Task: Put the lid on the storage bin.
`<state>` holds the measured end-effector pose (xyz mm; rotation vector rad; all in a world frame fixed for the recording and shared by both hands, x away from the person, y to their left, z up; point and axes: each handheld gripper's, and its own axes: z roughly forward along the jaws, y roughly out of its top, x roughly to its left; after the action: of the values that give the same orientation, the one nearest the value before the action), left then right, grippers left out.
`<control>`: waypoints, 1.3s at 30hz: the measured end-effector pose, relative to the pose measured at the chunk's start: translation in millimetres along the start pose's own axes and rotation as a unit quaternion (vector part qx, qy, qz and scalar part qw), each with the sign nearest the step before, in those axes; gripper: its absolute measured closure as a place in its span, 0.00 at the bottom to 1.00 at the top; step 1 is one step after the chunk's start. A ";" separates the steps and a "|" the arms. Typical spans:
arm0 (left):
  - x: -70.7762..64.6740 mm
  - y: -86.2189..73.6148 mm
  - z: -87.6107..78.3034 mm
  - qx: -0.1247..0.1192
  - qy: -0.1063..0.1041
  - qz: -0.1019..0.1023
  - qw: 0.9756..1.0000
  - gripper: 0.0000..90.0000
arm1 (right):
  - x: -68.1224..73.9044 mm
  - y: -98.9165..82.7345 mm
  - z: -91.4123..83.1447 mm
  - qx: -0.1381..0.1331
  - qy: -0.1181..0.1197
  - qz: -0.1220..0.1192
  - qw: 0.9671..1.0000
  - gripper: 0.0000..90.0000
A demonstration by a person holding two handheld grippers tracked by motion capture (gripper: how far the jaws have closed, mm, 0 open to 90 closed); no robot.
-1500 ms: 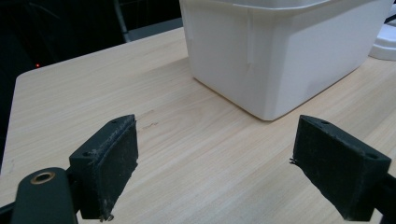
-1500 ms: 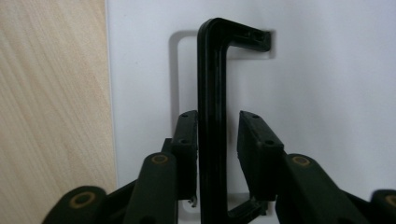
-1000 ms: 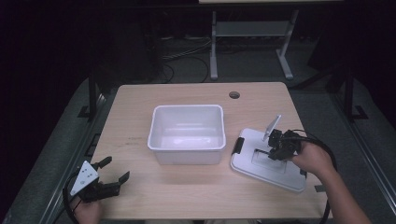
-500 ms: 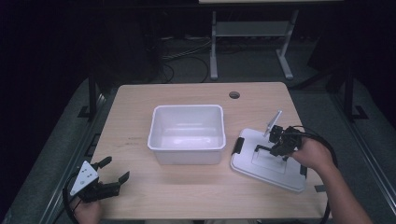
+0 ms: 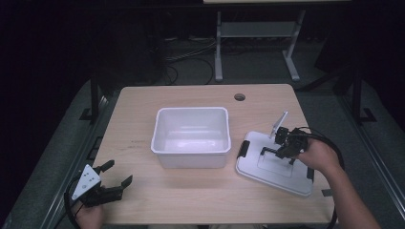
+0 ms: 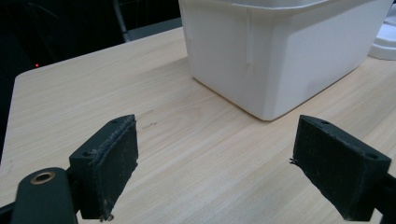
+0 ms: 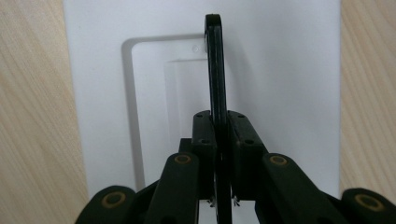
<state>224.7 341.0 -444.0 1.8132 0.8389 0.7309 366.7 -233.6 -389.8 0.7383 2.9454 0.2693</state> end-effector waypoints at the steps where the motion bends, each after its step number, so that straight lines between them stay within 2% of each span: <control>1: 0.0 0.0 0.0 0.000 0.000 0.000 1.000 0.15 | -0.5 -0.2 0.0 -0.001 0.001 -0.001 1.000 0.91; 18: -0.1 0.0 -0.1 0.000 0.001 0.000 1.000 0.15 | -1.1 -0.9 -2.8 -0.007 0.013 -0.013 1.000 0.94; 24: -0.4 0.1 -0.1 0.000 0.001 0.001 1.000 0.15 | -0.4 -4.2 -12.2 -0.021 0.009 -0.015 1.000 0.94; 39: -0.3 -0.1 -0.5 0.001 0.002 0.001 1.000 0.15 | 2.7 -3.2 -40.0 -0.026 -0.002 -0.028 0.999 0.94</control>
<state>224.1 341.1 -443.9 1.8140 0.8406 0.7342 357.6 -241.0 -351.4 0.6488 2.9382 0.3380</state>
